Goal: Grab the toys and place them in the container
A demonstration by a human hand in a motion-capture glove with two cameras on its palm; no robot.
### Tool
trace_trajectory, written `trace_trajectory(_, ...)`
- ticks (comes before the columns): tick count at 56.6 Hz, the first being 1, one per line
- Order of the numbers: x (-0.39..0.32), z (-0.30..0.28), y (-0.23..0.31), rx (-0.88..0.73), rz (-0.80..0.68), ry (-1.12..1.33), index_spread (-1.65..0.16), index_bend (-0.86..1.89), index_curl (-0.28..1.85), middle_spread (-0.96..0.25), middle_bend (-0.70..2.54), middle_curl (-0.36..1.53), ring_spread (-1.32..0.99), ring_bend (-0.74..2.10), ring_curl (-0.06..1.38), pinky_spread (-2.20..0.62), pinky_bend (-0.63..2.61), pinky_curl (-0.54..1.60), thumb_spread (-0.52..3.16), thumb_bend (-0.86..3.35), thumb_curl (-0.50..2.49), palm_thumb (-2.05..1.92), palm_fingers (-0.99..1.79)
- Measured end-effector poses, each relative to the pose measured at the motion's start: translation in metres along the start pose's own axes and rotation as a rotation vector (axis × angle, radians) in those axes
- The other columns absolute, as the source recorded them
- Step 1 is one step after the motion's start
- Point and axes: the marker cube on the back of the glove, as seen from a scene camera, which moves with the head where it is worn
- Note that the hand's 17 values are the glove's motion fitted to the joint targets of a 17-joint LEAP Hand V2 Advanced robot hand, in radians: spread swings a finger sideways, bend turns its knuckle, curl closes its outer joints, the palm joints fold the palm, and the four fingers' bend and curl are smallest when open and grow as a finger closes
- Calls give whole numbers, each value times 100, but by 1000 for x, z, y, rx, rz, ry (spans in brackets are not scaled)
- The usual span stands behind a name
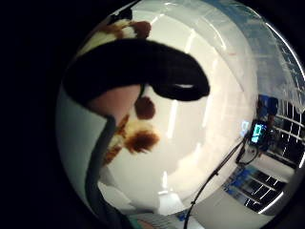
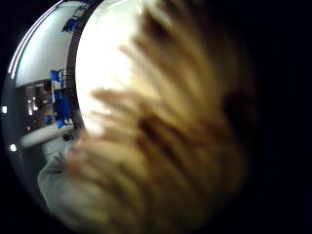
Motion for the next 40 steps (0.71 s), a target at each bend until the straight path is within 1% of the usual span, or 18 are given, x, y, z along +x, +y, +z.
trace_trajectory(5, 0, -1, 1, 25, 4, -16, -43, 43, 37, -19, 16, 22, -10, 35, 22, 3, 107, 39, 127, 0, 32, 10, 19)
trace_trajectory(10, 0, -1, 1, 82, 8, -20, -43, 44, 39, -20, 21, 25, -13, 40, 23, 2, 100, 36, 129, 0, 33, 13, 29)
trace_trajectory(11, 0, -2, 1, 102, 8, -21, -42, 46, 41, -20, 28, 27, -13, 38, 22, 2, 97, 35, 131, 1, 34, 16, 34)
trace_trajectory(12, 1, -2, 1, 126, 7, -25, -42, 43, 40, -20, 31, 28, -17, 46, 25, -1, 94, 34, 132, 2, 34, 17, 41)
trace_trajectory(13, 0, -2, 2, 151, 5, -29, -41, 42, 40, -21, 39, 31, -19, 49, 25, -5, 91, 33, 134, 5, 36, 22, 50)
trace_trajectory(14, 0, -1, 2, 177, 3, -32, -41, 41, 39, -22, 41, 31, -21, 49, 24, -7, 89, 32, 134, 5, 36, 23, 51)
trace_trajectory(15, -1, -1, 2, 200, 0, -36, -41, 40, 40, -24, 49, 34, -24, 53, 26, -10, 86, 31, 135, 8, 38, 28, 60)
trace_trajectory(17, -3, 0, 2, 231, -4, -40, -40, 38, 40, -25, 51, 36, -28, 58, 27, -14, 85, 31, 135, 9, 40, 32, 63)
trace_trajectory(18, -4, 1, 2, 239, -5, -40, -40, 38, 41, -26, 52, 37, -31, 65, 30, -17, 85, 31, 134, 12, 42, 38, 69)
trace_trajectory(20, -5, 2, 1, 247, -12, -35, -39, 41, 43, -28, 55, 39, -35, 69, 32, -21, 84, 31, 130, 16, 47, 47, 77)
trace_trajectory(26, -6, 2, 1, 258, -15, -48, -37, 50, 51, -33, 62, 45, -43, 75, 37, -27, 85, 33, 121, 19, 55, 57, 82)
trace_trajectory(32, -5, 1, 2, 255, -16, -60, -35, 58, 60, -37, 68, 51, -49, 78, 41, -31, 86, 36, 113, 19, 62, 60, 79)
trace_trajectory(38, -10, -20, 10, 180, -66, -60, -33, 64, 67, -40, 72, 57, -53, 81, 43, -33, 90, 38, 105, 17, 69, 60, 76)
trace_trajectory(39, -7, -28, 12, 173, -47, -30, -32, 65, 68, -40, 73, 57, -53, 81, 44, -33, 90, 38, 104, 17, 70, 60, 76)
trace_trajectory(40, -1, -39, 13, 173, 3, 21, -32, 66, 69, -41, 74, 58, -54, 81, 44, -33, 91, 38, 103, 17, 71, 60, 75)
